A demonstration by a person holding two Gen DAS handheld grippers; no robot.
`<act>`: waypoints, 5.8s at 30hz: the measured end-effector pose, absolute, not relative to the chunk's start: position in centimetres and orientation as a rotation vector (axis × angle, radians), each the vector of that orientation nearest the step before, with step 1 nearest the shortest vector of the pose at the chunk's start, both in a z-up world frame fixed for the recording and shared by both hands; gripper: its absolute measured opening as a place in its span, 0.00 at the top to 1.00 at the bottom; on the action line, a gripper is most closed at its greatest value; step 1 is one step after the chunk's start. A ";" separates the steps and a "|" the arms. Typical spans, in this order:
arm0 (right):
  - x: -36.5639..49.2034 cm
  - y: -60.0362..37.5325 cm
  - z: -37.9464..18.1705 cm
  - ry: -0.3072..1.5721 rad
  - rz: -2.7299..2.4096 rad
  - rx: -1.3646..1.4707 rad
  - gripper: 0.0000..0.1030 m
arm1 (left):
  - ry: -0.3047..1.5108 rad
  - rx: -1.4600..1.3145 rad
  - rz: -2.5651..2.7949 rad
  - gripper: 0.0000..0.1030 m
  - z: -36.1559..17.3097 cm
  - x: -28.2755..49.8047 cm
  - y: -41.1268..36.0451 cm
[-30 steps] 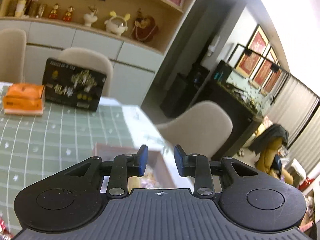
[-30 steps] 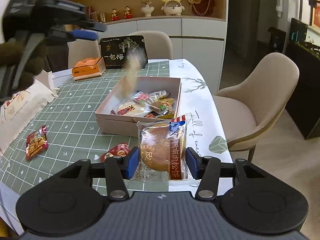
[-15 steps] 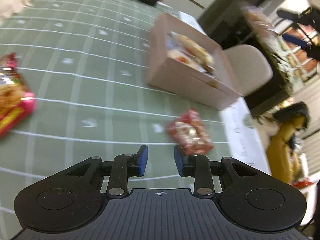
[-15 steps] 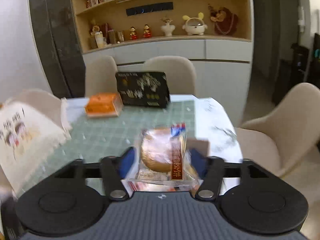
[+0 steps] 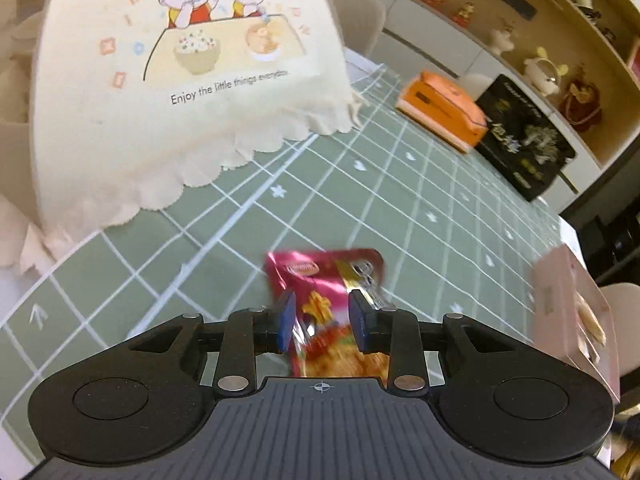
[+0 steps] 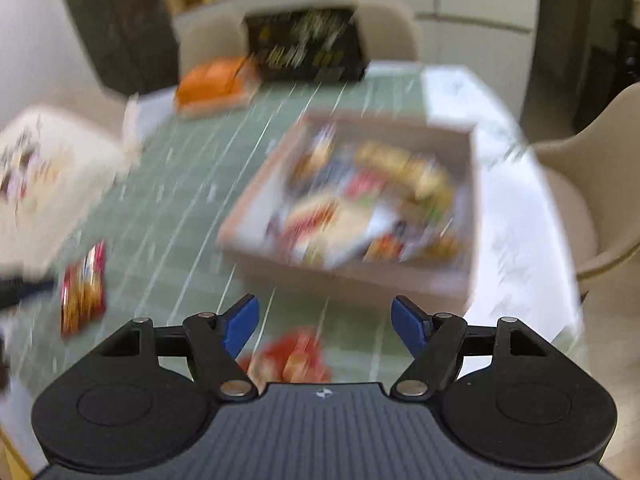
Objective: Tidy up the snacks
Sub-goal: 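Drop the bread stick and pastry bag into the pink box, opening both tools, then grasp the pink spicy bag with the left tool while the right tool grasps the quail egg packet, then carry both bags over the pink box and open both tools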
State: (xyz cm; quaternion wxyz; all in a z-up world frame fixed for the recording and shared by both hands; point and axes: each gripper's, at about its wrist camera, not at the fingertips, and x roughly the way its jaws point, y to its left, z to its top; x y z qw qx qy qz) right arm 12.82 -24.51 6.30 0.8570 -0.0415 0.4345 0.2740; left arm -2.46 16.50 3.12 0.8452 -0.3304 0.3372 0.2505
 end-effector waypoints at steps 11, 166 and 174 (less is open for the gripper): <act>8.1 -23.0 2.9 0.919 0.623 -0.265 0.29 | 0.799 -0.356 0.315 0.64 2.1 3.9 10.4; 3.2 -33.1 6.7 0.885 0.379 -0.067 0.31 | 0.663 -0.623 -0.227 0.74 8.9 8.6 0.5; 9.2 -28.6 16.2 0.668 0.457 -0.081 0.31 | 0.735 -0.417 -0.175 0.74 7.2 4.6 -1.6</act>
